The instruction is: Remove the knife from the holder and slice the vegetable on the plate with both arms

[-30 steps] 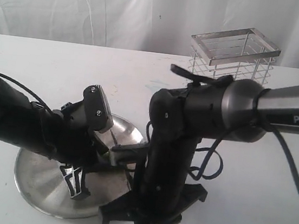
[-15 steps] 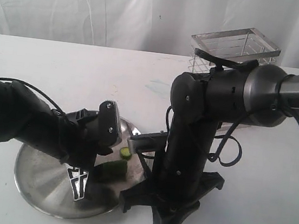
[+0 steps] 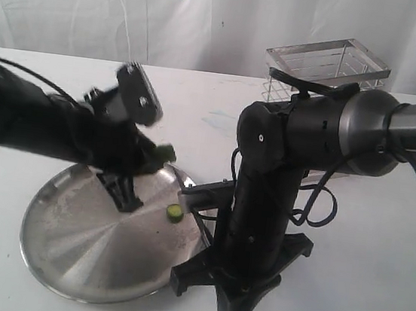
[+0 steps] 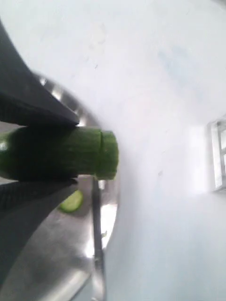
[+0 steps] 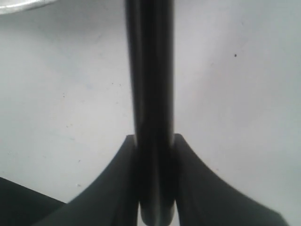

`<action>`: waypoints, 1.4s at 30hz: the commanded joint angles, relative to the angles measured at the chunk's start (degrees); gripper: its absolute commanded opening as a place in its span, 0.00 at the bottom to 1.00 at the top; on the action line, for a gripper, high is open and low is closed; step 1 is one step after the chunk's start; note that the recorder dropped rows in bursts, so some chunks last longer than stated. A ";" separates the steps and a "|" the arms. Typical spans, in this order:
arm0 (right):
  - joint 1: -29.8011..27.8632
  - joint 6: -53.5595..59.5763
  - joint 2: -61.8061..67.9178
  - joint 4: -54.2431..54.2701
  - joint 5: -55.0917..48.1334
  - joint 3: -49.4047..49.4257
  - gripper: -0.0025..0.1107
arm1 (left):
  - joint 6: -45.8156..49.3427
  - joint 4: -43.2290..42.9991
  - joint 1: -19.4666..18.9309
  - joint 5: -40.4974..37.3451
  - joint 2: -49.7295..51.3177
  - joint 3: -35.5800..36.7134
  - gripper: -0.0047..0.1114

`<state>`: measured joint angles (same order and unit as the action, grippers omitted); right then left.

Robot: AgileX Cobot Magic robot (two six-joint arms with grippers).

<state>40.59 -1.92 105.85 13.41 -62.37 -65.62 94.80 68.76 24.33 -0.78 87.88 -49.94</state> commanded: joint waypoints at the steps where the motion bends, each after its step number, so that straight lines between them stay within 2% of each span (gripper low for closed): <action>1: -0.62 0.76 -0.65 0.14 3.83 0.15 0.02 | -2.09 0.04 -5.71 -10.04 -4.24 -1.07 0.04; 6: -0.62 1.48 -0.54 1.81 3.82 0.51 0.02 | -2.09 -2.09 -11.01 -14.72 2.44 -0.69 0.04; 16: -0.62 1.92 -0.54 1.99 5.32 0.51 0.02 | -1.87 -7.81 -11.14 -15.36 16.14 -0.69 0.05; 19: -0.62 1.92 -0.54 1.73 5.75 0.51 0.02 | -1.87 -8.35 -11.14 -15.36 17.03 -0.69 0.17; 23: -0.62 1.92 -0.54 1.32 6.18 0.51 0.02 | -2.13 -8.49 -11.14 -15.36 17.03 -0.69 0.44; 27: -0.62 2.85 -0.54 1.34 6.27 0.51 0.02 | -4.10 -8.49 -11.14 -13.98 16.51 -0.69 0.64; 29: -0.62 3.24 -0.54 1.56 6.27 0.51 0.02 | -4.23 -8.49 -11.14 -13.46 14.98 -0.94 0.67; 33: -0.62 3.24 -0.54 1.56 6.27 0.51 0.02 | -5.66 -8.49 -11.14 -13.20 10.88 -2.15 0.68; 36: -0.62 3.90 -0.54 2.00 6.27 0.01 0.02 | -6.75 -8.23 -11.14 -9.38 7.33 -2.84 0.64; 38: -0.62 4.38 -0.43 2.31 6.65 -0.66 0.02 | -7.00 -5.42 -11.14 -3.77 5.62 -2.84 0.52; 39: -0.62 4.38 -0.28 2.62 7.04 -1.41 0.02 | -7.79 -3.86 -11.14 -1.49 5.22 -2.84 0.45; 42: -0.51 4.38 1.11 6.06 7.30 -4.81 0.02 | -9.57 1.46 -11.14 3.36 4.80 -2.84 0.03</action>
<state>40.50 1.68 106.26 16.78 -56.13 -67.96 86.97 64.83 13.34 -0.98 93.50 -52.62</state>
